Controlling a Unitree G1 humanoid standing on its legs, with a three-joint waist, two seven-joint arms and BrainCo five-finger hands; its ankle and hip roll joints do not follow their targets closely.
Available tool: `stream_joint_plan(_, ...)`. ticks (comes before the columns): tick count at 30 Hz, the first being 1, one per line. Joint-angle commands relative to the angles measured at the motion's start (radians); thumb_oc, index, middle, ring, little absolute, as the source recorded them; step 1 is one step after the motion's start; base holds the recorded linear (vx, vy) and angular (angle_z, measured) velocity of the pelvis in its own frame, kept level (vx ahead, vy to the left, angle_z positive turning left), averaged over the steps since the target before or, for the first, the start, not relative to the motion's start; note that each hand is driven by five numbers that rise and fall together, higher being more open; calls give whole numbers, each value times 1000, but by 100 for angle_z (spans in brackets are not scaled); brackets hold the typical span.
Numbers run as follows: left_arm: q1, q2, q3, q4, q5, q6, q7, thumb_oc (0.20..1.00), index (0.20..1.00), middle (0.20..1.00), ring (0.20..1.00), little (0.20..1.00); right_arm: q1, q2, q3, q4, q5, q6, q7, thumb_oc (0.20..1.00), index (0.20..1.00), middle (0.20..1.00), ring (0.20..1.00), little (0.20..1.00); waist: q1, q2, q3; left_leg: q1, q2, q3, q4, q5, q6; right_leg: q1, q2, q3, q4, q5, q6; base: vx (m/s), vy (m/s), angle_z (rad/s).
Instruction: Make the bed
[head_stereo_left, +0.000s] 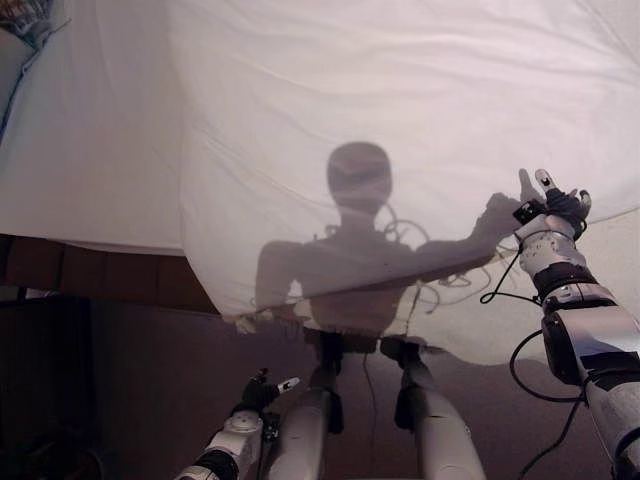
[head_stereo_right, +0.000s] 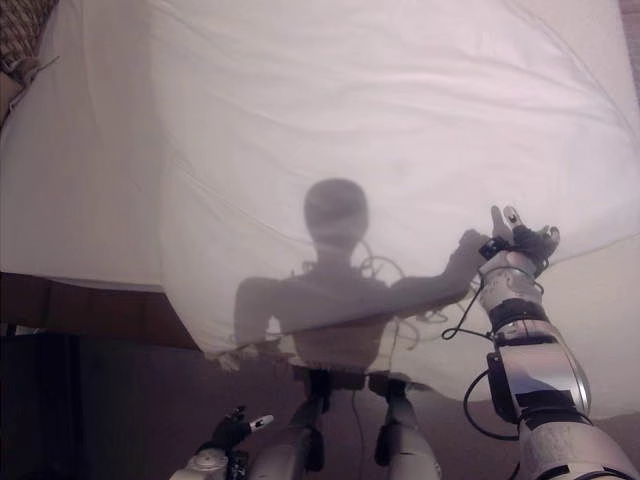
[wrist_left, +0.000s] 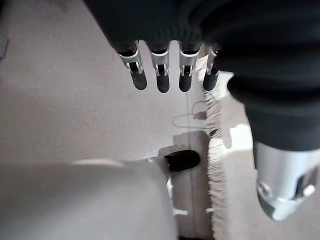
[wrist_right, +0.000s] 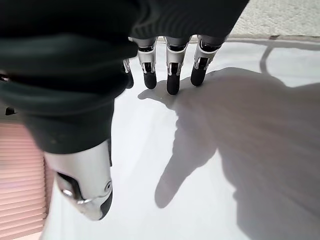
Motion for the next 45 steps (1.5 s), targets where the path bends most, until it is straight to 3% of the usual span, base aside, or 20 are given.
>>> stream_joint_plan(1, -20, -7, -61, 1, -43, -2, 51, 1000, 1000, 1000, 1000, 1000, -101, -42, 53, -6, -90, -56, -124, 1000, 1000, 1000, 1000, 1000, 8, -47, 31, -36, -56, -31, -6, 21, -29, -41, -31, 55, 168, -48, 120, -30, -19, 3)
stream_joint_plan(7, -49, -5, -73, -20, -62, -13, 62, 1000, 1000, 1000, 1000, 1000, -170, -69, 117, 40, -114, -5, -89, 1000, 1000, 1000, 1000, 1000, 7, -52, 64, -78, -55, -43, -6, 33, -32, -78, -31, 54, 171, -36, 121, -28, -22, 10)
stream_joint_plan(12, -69, -11, -68, -11, -72, -11, 64, 1000, 1000, 1000, 1000, 1000, -181, -66, 143, 47, -127, -2, -75, 1000, 1000, 1000, 1000, 1000, 5, -60, 81, -99, -54, -50, -6, 42, -36, -92, -29, 47, 170, -28, 122, -7, -14, 2)
stream_joint_plan(14, -78, -13, -61, -6, -73, -12, 63, 1000, 1000, 1000, 1000, 1000, -160, -60, 158, 2, -160, -11, -74, 1000, 1000, 1000, 1000, 1000, 0, -68, 81, -101, -54, -53, -6, 41, -36, -91, -28, 45, 166, -26, 123, 7, -14, 4)
stream_joint_plan(17, -88, -14, -31, -6, -57, -22, 68, 1000, 1000, 1000, 1000, 1000, -46, -63, 162, -247, -284, -58, -112, 1000, 1000, 1000, 1000, 1000, -17, -85, 81, -93, -53, -51, -6, 39, -34, -82, -26, 47, 154, -22, 125, 5, 2, 2)
stream_joint_plan(19, -87, -12, -19, -7, -51, -26, 70, 1000, 1000, 1000, 1000, 1000, 6, -66, 141, -336, -332, -73, -131, 1000, 1000, 1000, 1000, 1000, -22, -88, 81, -91, -54, -52, -6, 41, -33, -79, -26, 47, 151, -18, 126, 6, 14, 8)
stream_joint_plan(20, -86, -12, 3, 1, -30, -28, 75, 1000, 1000, 1000, 1000, 1000, 103, -78, 76, -476, -415, -100, -185, 1000, 1000, 1000, 1000, 1000, -36, -94, 81, -73, -54, -48, -6, 30, -33, -62, -28, 50, 147, -23, 129, 10, 17, 4)
stream_joint_plan(22, -85, -12, 9, 9, -25, -28, 78, 1000, 1000, 1000, 1000, 1000, 133, -71, 38, -507, -420, -114, -203, 1000, 1000, 1000, 1000, 1000, -37, -96, 81, -70, -55, -47, -6, 31, -31, -60, -29, 52, 147, -19, 130, 0, 0, 0)
stream_joint_plan(24, -81, -18, 38, 27, -7, -16, 85, 1000, 1000, 1000, 1000, 1000, 234, -45, -68, -618, -422, -174, -254, 1000, 1000, 1000, 1000, 1000, -54, -100, 81, -50, -57, -36, -6, 22, -27, -48, -32, 65, 145, -17, 135, 6, 56, 3)
stream_joint_plan(31, -66, -19, 64, 34, 9, -13, 90, 1000, 1000, 1000, 1000, 1000, 377, -10, -171, -722, -504, -176, -335, 1000, 1000, 1000, 1000, 1000, -66, -108, 67, -18, -65, -1, -6, 5, -18, -25, -37, 94, 126, -2, 146, 0, 61, -13)
stream_joint_plan(37, -54, -15, 69, 48, 9, -7, 84, 1000, 1000, 1000, 1000, 1000, 362, 6, -154, -644, -447, -169, -314, 1000, 1000, 1000, 1000, 1000, -63, -110, 58, -5, -68, 34, -6, -4, -12, -19, -38, 121, 102, 19, 155, -18, 53, -18)
stream_joint_plan(42, -51, -10, 69, 60, -19, -2, 82, 1000, 1000, 1000, 1000, 1000, 288, 34, -118, -474, -225, -200, -208, 1000, 1000, 1000, 1000, 1000, -51, -105, 63, -4, -71, 43, -6, 0, -9, -17, -38, 128, 100, 19, 153, -17, 11, -12)
stream_joint_plan(43, -49, -8, 64, 64, -30, 5, 77, 1000, 1000, 1000, 1000, 1000, 241, 44, -108, -384, -102, -211, -148, 1000, 1000, 1000, 1000, 1000, -46, -102, 69, -3, -72, 41, -6, 0, -10, -15, -39, 125, 103, 18, 152, 0, 0, 0)
stream_joint_plan(45, -47, -2, 58, 67, -38, 8, 66, 1000, 1000, 1000, 1000, 1000, 193, 47, -80, -302, -21, -188, -87, 1000, 1000, 1000, 1000, 1000, -37, -100, 71, -7, -72, 37, -6, 3, -11, -18, -38, 122, 102, 20, 150, 0, 0, 0)
